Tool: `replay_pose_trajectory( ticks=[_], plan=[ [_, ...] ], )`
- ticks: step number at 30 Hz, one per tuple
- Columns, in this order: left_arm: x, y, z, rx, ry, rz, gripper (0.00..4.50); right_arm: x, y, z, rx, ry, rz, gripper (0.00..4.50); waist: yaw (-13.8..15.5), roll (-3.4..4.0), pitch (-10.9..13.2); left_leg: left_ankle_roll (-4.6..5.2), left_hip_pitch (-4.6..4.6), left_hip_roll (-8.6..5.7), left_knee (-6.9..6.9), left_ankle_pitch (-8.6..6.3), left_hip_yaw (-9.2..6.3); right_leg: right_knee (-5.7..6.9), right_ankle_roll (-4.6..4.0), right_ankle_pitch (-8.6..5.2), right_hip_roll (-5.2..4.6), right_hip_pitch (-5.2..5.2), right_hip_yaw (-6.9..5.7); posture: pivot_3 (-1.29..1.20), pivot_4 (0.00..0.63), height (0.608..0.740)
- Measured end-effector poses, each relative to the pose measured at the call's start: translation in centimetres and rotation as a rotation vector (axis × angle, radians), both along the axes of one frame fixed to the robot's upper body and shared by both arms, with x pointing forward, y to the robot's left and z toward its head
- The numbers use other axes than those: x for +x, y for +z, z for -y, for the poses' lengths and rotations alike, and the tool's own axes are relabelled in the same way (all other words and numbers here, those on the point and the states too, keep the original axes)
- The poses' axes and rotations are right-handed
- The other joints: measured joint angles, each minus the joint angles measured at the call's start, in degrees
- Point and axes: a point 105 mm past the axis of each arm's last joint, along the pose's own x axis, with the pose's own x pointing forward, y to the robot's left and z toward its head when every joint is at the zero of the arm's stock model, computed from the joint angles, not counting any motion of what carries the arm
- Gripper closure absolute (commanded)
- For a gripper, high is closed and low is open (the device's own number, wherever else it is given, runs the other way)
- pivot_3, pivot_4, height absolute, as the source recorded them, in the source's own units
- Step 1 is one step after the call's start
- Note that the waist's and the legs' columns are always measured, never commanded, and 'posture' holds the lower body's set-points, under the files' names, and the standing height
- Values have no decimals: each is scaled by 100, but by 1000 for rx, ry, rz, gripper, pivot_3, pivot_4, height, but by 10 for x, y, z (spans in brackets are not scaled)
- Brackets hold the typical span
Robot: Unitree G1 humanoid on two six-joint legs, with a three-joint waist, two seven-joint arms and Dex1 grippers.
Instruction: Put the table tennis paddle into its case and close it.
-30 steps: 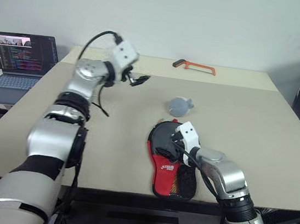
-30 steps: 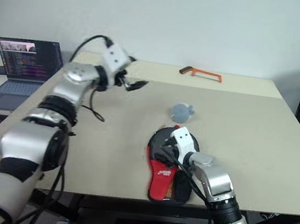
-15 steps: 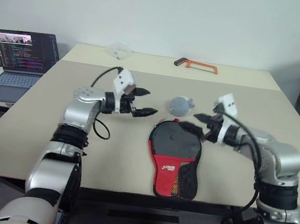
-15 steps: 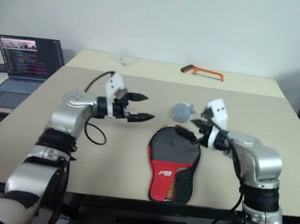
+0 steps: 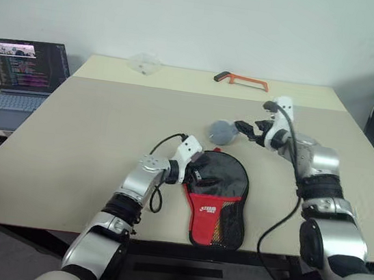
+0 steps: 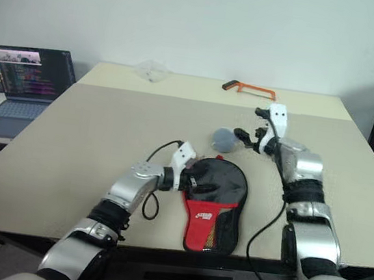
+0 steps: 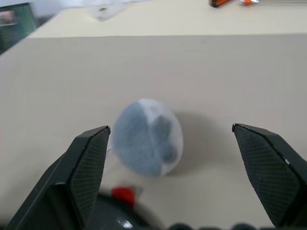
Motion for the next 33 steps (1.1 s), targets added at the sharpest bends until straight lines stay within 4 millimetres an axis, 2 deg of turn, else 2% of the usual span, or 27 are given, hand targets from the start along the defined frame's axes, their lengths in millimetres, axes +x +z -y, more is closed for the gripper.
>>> replay_pose_trajectory(
  ticks=[4,9,16,27,31,33],
  plan=[
    [-7,-2,6,0,11,8,65,7,-21,-14,-14,-31,-21,0,-1,2,-1,0,1,-1,-2,0,1,-1,0,0,-1,1,3,0,150,740],
    [-14,-3,8,6,19,1,65,5,-46,-30,-6,-40,-70,0,-7,5,0,0,2,-1,-1,0,-1,2,-2,1,-1,1,2,0,150,740],
    [-19,-3,16,19,11,-5,65,6,-38,-51,10,-37,-34,0,-9,9,1,-1,4,-1,-1,0,-3,3,-3,2,0,3,0,0,150,740],
    [-29,-3,32,31,-24,-11,65,4,-53,-61,-48,-90,-56,0,-10,10,1,-1,3,0,-1,0,-3,2,-3,1,0,3,1,0,150,740],
    [-32,-3,36,32,-27,-16,0,5,-56,-56,-62,-145,-62,1267,-10,11,2,-1,3,-1,-1,0,-3,2,-3,1,-1,3,1,0,150,740],
    [-33,-3,39,28,-23,-21,0,5,-58,-54,-54,-169,-66,2067,-9,11,2,-1,3,-1,-1,0,-3,1,-3,1,0,3,1,0,150,740]
  ],
)
